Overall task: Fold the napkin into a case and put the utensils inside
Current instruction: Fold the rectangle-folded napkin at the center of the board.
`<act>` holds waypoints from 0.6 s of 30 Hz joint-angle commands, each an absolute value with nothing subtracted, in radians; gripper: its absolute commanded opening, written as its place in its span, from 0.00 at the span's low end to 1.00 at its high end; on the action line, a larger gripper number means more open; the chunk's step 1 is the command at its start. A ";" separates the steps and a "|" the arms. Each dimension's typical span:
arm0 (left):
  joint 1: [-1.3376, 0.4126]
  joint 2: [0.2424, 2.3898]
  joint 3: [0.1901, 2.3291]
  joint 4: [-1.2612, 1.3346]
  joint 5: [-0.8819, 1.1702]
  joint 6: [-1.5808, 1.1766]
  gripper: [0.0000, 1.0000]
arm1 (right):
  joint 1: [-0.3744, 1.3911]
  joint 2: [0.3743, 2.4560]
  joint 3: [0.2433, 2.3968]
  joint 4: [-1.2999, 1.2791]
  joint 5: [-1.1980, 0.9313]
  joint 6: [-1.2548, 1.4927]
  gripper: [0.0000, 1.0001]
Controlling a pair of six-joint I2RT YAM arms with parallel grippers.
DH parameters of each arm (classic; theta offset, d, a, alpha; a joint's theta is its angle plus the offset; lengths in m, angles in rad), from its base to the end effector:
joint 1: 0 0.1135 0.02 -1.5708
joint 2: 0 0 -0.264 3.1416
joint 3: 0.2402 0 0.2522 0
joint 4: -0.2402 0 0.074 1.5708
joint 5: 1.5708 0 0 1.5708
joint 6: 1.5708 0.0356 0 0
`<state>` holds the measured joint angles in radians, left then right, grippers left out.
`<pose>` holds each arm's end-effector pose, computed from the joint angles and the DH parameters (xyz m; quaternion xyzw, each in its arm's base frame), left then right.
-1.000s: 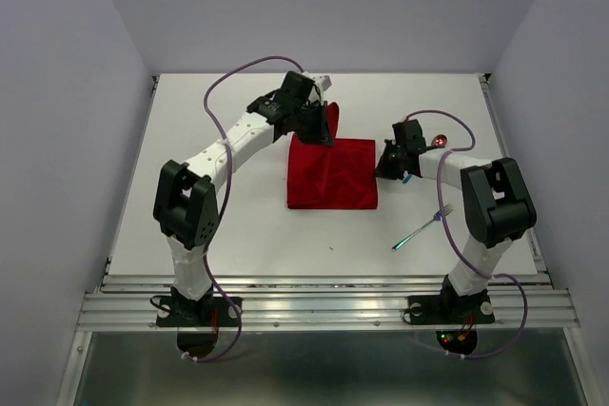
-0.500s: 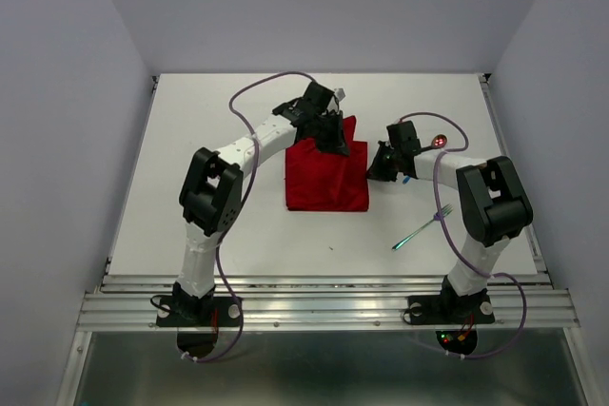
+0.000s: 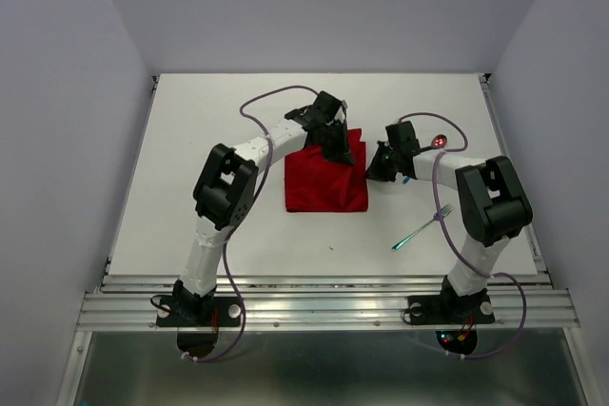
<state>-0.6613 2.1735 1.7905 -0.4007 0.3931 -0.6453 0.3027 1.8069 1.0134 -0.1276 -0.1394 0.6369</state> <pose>0.3823 -0.3148 0.2196 0.0821 0.9051 -0.3718 0.1890 0.3445 0.1128 0.1506 0.1353 0.9359 0.2030 0.2540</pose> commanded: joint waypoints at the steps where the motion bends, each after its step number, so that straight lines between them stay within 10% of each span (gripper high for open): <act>1: -0.670 2.187 1.850 -0.393 0.414 -0.676 0.00 | 0.319 1.835 1.008 -0.130 -0.143 0.643 0.03; 18: -0.673 2.256 1.899 -0.376 0.465 -0.718 0.00 | 0.337 1.852 1.022 -0.129 -0.144 0.646 0.03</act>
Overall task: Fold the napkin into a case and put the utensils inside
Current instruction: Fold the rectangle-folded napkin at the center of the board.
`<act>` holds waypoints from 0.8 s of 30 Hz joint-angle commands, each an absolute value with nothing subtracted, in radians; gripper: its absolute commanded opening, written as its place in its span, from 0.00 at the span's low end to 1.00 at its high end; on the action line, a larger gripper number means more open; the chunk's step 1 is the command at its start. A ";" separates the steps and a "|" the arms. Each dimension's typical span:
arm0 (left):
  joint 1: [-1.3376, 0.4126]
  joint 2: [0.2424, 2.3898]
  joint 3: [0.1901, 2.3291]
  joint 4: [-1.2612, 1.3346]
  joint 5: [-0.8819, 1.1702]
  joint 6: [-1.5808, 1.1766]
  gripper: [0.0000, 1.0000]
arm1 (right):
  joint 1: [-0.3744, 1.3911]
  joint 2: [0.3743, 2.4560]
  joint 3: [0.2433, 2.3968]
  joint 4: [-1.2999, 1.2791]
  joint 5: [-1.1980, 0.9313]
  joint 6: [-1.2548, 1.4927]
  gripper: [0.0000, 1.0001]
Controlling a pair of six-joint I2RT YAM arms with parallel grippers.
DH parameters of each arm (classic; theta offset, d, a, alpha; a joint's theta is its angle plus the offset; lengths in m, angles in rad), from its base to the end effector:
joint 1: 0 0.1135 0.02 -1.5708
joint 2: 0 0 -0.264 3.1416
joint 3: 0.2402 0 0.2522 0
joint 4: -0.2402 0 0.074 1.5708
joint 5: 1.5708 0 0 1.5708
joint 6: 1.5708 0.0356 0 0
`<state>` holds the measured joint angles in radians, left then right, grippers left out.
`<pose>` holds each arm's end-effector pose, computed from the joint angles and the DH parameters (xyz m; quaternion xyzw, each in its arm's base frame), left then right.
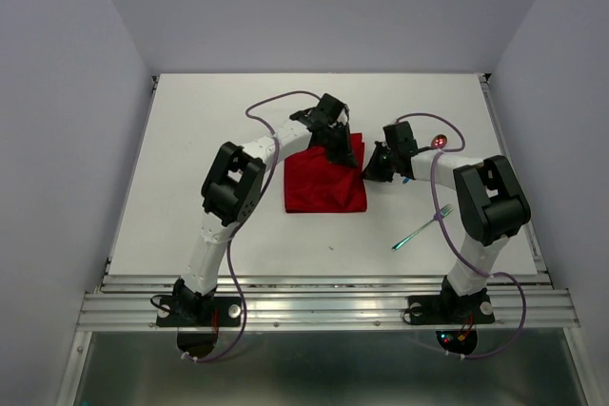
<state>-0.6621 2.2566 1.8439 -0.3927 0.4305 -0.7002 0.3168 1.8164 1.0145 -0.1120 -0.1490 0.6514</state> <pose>0.3926 -0.3248 0.1978 0.0625 0.9076 -0.3836 0.1586 0.3446 0.1185 0.1488 0.1335 0.9347 0.2121 0.2519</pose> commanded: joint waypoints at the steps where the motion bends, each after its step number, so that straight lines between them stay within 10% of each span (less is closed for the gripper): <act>1: -0.673 2.263 1.902 -0.376 0.474 -0.719 0.00 | 0.337 1.853 1.022 -0.129 -0.143 0.646 0.03; 24: -0.673 2.140 1.876 -0.414 0.397 -0.719 0.00 | 0.337 1.816 1.002 -0.166 -0.020 0.649 0.01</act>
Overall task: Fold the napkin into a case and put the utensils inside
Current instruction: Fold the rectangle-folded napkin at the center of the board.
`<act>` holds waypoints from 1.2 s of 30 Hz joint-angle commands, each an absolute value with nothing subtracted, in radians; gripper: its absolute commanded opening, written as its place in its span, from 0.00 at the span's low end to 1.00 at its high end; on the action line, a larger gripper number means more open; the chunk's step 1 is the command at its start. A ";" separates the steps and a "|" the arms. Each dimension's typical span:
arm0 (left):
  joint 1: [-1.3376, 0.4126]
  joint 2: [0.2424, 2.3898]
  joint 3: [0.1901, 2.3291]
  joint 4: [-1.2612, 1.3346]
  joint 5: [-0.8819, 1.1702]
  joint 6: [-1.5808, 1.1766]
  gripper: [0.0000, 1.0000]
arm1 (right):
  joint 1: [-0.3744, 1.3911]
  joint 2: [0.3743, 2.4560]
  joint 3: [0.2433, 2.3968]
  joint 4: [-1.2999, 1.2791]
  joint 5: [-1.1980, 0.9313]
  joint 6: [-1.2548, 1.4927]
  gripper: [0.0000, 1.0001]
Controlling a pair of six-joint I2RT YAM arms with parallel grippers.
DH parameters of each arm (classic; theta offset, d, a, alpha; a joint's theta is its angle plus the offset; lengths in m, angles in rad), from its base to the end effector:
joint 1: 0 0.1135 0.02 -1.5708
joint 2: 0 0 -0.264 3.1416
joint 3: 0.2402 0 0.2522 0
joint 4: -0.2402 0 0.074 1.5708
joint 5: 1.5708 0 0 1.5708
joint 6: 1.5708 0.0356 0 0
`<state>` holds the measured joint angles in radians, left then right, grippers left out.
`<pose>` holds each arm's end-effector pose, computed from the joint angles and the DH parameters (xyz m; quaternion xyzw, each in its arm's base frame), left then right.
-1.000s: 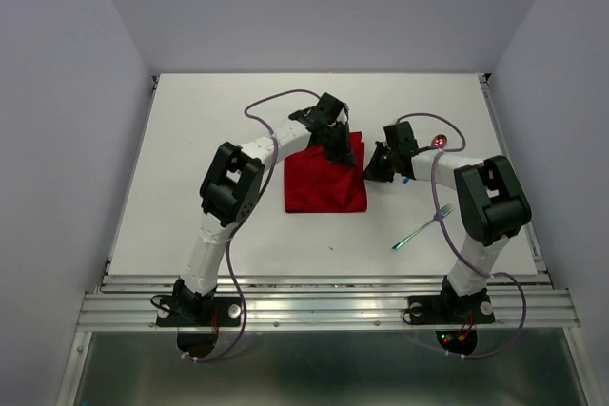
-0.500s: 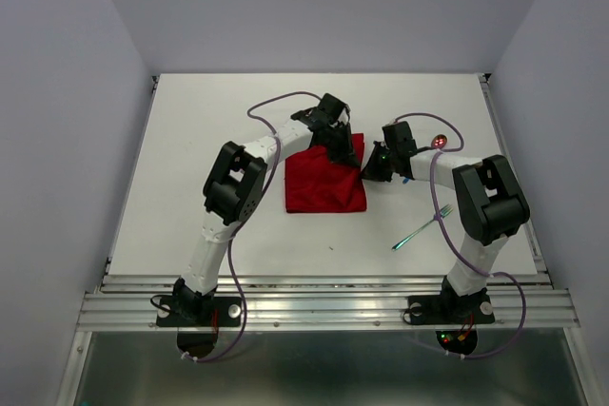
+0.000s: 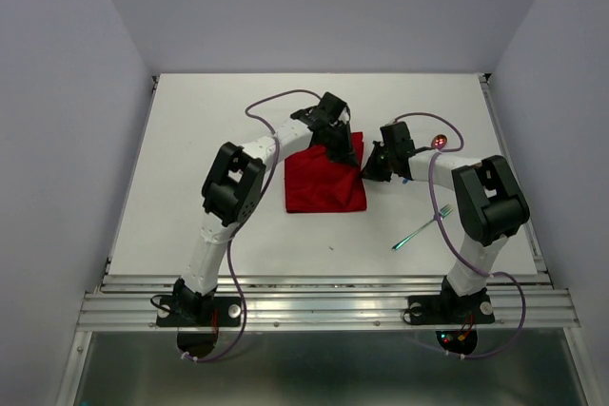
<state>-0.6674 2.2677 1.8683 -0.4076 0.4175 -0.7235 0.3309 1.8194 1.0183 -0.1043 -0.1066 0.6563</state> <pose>0.3933 -0.3283 0.1990 0.0517 0.9096 -0.3813 0.1567 0.3450 0.1225 0.1492 0.1357 0.9342 0.1989 0.2633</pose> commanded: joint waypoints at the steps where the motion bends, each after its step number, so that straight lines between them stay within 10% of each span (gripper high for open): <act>1: -0.673 2.131 1.881 -0.422 0.397 -0.716 0.00 | 0.337 1.818 1.000 -0.166 -0.020 0.649 0.01; 36: -0.689 2.226 1.901 -0.387 0.454 -0.759 0.00 | 0.337 1.795 0.988 -0.161 -0.037 0.657 0.01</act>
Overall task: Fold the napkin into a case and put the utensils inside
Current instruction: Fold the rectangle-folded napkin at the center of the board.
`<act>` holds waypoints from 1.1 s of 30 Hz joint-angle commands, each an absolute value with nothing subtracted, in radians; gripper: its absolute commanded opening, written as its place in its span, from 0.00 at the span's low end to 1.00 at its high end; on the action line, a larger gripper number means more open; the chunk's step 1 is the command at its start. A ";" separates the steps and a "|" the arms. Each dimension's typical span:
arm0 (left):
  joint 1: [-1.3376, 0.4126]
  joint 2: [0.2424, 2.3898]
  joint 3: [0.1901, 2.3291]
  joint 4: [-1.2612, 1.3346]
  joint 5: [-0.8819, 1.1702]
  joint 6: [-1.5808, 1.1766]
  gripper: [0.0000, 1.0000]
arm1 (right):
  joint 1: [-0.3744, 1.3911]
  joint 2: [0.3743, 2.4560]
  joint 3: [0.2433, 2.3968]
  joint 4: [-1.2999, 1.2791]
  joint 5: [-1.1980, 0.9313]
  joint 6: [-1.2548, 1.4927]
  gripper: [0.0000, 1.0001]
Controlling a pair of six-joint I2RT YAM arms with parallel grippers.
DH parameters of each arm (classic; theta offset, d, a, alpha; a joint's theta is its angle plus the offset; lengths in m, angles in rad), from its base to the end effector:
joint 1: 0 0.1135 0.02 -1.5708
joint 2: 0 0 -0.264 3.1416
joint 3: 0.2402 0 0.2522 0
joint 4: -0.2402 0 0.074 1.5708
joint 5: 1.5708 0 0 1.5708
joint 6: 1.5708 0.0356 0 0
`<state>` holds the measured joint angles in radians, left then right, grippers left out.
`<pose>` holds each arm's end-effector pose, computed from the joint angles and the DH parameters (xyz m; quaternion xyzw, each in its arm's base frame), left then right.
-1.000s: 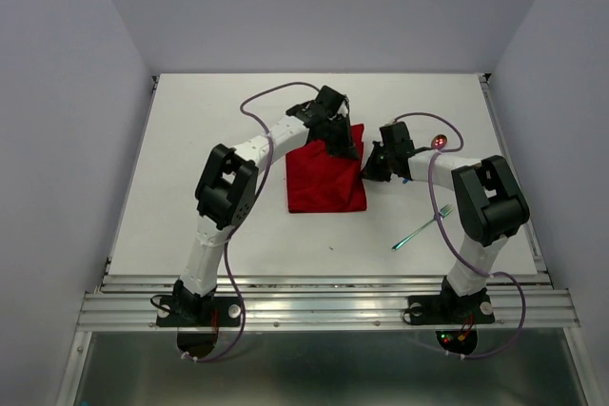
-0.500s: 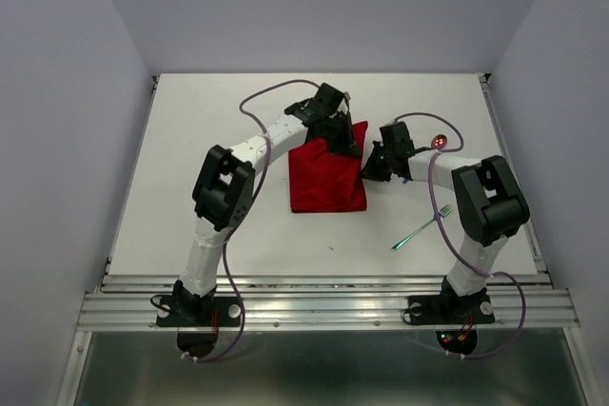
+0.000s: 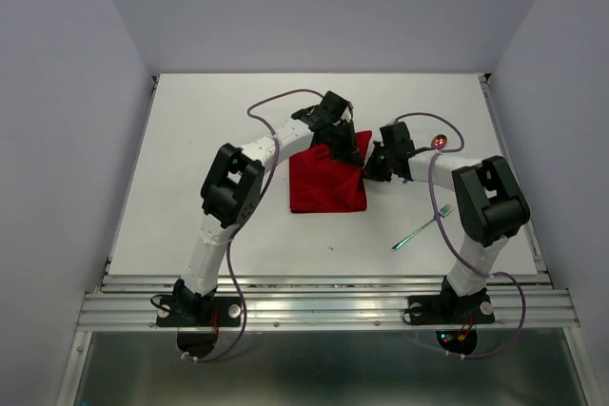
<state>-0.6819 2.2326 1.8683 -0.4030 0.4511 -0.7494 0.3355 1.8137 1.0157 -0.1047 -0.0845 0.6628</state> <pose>0.3853 -0.3327 0.2169 0.0571 0.8995 -0.4054 0.1526 0.3439 0.1231 0.1503 0.1401 0.9335 0.1918 0.2685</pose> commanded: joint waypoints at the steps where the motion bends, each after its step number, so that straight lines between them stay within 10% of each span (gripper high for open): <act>1: -0.689 2.233 1.904 -0.390 0.453 -0.764 0.00 | 0.337 1.792 0.986 -0.161 -0.037 0.660 0.01; 11: -0.689 2.189 1.894 -0.391 0.423 -0.750 0.56 | 0.337 1.766 0.980 -0.181 -0.005 0.654 0.09; 33: -0.557 1.850 1.525 -0.367 0.296 -0.637 0.51 | 0.425 1.543 1.064 -0.374 0.144 0.551 0.28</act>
<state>-0.5957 1.8862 1.6497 -0.4072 0.3042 -0.6689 0.3519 1.5536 1.0061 -0.3500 0.1425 0.5697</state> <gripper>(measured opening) 0.517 0.275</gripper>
